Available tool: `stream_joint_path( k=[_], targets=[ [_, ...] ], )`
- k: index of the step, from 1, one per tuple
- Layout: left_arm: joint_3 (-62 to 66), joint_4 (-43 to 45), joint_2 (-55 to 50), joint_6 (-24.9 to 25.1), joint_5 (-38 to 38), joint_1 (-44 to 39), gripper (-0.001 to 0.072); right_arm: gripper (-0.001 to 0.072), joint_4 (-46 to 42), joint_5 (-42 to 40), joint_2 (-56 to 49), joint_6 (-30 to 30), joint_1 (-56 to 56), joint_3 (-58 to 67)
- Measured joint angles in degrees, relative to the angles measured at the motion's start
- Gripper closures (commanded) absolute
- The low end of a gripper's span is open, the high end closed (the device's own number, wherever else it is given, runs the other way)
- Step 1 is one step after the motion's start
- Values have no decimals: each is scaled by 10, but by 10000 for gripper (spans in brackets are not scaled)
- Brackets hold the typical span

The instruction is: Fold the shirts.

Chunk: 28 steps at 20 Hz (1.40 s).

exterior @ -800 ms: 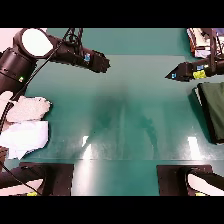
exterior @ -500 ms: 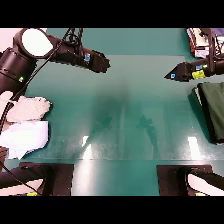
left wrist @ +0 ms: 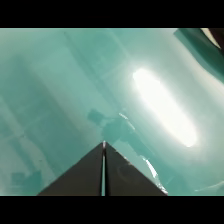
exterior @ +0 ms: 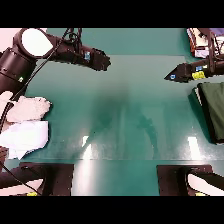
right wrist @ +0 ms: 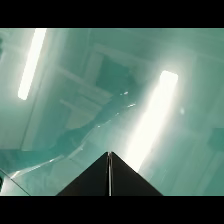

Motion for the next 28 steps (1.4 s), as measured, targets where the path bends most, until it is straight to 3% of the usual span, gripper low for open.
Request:
stream_joint_path(
  k=[6, 11, 12, 13, 14, 21, 26, 27, 28],
  targets=[
    [-25, 103, 80, 0, -146, 130, 685, 699, 0, 4, 0, 0, 0, 0],
    [-146, 221, 190, 2, -205, 300, 680, 699, 0, 5, 0, 0, 0, 0],
    [-178, 240, 202, 3, -207, 331, 464, 699, 0, 5, 0, 0, 0, 0],
    [-209, 250, 210, 3, -206, 356, 159, 699, 0, 5, 0, 0, 0, 0],
    [-241, 261, 216, 2, -197, 378, 84, 699, 0, 4, 0, 0, 0, 0],
    [-468, 299, 230, -42, -31, 442, 84, 699, 0, 0, 0, 0, 0, 0],
    [-524, 305, 202, -60, 66, 448, 84, 698, 0, -1, 0, 0, 0, 0],
    [-528, 306, 193, -62, 73, 449, 131, 698, 0, -1, 0, 0, 0, 0],
    [-530, 306, 186, -64, 79, 449, 378, 699, 0, -1, 0, 0, 0, 0]
  ],
)
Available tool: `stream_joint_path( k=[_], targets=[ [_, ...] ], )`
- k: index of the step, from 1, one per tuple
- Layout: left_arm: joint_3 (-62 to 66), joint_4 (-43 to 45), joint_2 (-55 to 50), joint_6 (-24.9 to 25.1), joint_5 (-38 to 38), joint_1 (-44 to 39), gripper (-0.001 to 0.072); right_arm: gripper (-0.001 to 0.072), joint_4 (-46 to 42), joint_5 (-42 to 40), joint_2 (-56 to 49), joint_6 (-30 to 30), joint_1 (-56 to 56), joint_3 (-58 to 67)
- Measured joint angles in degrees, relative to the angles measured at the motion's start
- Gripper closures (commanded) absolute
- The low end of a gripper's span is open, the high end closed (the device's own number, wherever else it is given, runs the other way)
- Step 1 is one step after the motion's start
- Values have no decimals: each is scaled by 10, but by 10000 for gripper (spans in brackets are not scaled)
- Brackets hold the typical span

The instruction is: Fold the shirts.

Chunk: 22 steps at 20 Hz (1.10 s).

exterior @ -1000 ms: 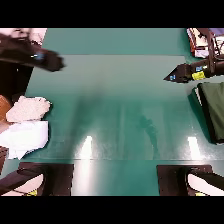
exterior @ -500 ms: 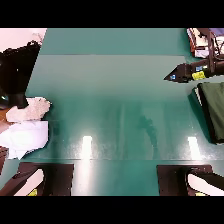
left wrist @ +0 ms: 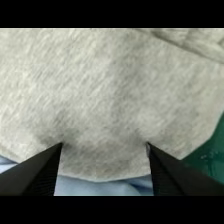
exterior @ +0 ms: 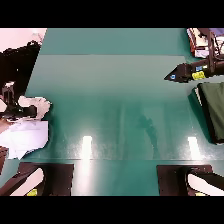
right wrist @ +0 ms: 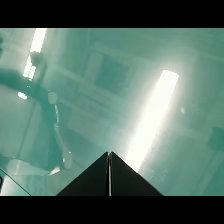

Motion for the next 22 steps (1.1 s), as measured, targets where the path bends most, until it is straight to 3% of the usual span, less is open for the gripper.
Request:
stream_joint_path(
  k=[1, 2, 7, 12, 17, 22],
  targets=[
    [-1, -1, -5, -2, 0, 0, 649, 699, 0, 0, 0, 0, 0, 0],
    [0, -1, -9, -4, -2, 0, 677, 699, 0, 0, 0, 0, 0, 0],
    [74, -5, -1, -11, -70, 0, 687, 699, 0, -3, 4, 0, 0, 2],
    [280, -33, 65, -11, -171, -40, 688, 699, 0, -29, 21, 0, 0, 68],
    [488, -33, 97, -28, -259, -187, 688, 699, -1, -45, 26, 0, 0, 172],
    [528, -30, 73, -75, -292, -354, 687, 699, -4, -48, 26, 0, 0, 229]
  ],
)
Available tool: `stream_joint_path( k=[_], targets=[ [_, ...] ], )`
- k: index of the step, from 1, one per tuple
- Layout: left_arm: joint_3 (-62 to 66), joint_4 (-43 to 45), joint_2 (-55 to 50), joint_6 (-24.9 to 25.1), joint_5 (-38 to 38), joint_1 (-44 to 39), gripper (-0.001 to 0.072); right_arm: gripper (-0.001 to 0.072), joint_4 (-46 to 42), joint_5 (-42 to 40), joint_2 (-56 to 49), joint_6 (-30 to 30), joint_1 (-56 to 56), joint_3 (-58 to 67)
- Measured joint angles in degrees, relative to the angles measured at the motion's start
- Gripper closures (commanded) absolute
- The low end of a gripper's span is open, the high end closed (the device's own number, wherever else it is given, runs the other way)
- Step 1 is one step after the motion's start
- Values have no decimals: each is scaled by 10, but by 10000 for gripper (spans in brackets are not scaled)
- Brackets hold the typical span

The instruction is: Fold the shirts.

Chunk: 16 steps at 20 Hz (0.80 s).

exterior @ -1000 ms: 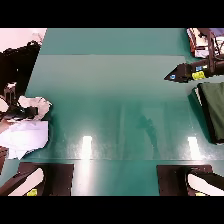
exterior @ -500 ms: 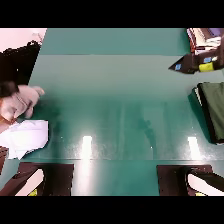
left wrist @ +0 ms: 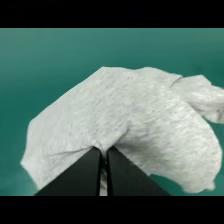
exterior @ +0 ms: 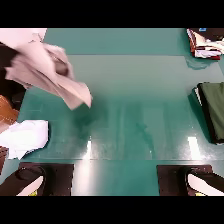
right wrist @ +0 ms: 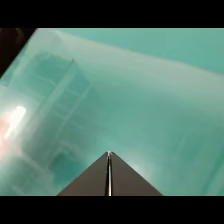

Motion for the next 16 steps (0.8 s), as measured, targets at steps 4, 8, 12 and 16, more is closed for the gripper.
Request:
stream_joint_path(
  k=[4, 8, 12, 16],
  targets=[
    [-38, -16, -67, -15, 7, -131, 685, 699, -1, 0, 0, 0, 0, 12],
    [-68, -73, -155, 16, 44, -210, 163, 699, -1, 5, 0, 0, 0, 16],
    [-75, -104, -214, 45, 55, -226, 42, 699, -2, 17, 0, 0, 0, 17],
    [-87, -93, -220, 60, 11, -175, 42, 699, -2, 21, 0, 0, 0, 17]
  ],
)
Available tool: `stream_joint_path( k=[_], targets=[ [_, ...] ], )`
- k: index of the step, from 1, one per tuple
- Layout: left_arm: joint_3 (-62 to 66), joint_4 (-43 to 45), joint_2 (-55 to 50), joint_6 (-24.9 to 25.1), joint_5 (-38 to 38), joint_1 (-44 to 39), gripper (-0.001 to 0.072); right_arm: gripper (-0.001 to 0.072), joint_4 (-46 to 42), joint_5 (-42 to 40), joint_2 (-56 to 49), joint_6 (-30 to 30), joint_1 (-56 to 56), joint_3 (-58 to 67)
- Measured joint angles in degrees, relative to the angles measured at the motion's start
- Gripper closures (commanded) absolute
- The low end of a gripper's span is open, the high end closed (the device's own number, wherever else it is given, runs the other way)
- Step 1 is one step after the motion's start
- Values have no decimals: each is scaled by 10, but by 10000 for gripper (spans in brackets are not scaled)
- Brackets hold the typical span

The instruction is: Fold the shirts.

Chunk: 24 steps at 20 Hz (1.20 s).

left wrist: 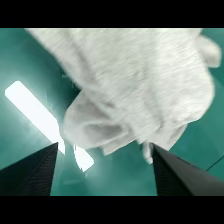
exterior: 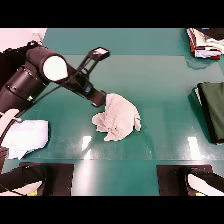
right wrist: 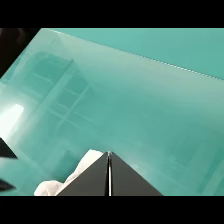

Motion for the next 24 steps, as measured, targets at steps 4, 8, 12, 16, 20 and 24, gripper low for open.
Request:
stream_joint_path(
  k=[4, 8, 12, 16, 20, 24],
  targets=[
    [-97, -14, 30, 6, -11, 62, 41, 699, 0, 3, 0, 0, 0, 0],
    [-246, -86, 44, 8, 74, 89, 41, 699, 0, 3, 0, 0, 0, 0],
    [-359, -160, 47, 5, 215, 97, 42, 699, 0, 3, 0, 0, 0, 0],
    [-400, -237, 28, 10, 294, 99, 42, 699, 0, 3, 0, 0, 0, 0],
    [-412, -280, 5, 17, 318, 99, 370, 699, 0, 3, 0, 0, 0, 0],
    [-412, -294, -1, 30, 312, 100, 685, 699, 0, 3, 0, 0, 0, 0]
  ],
)
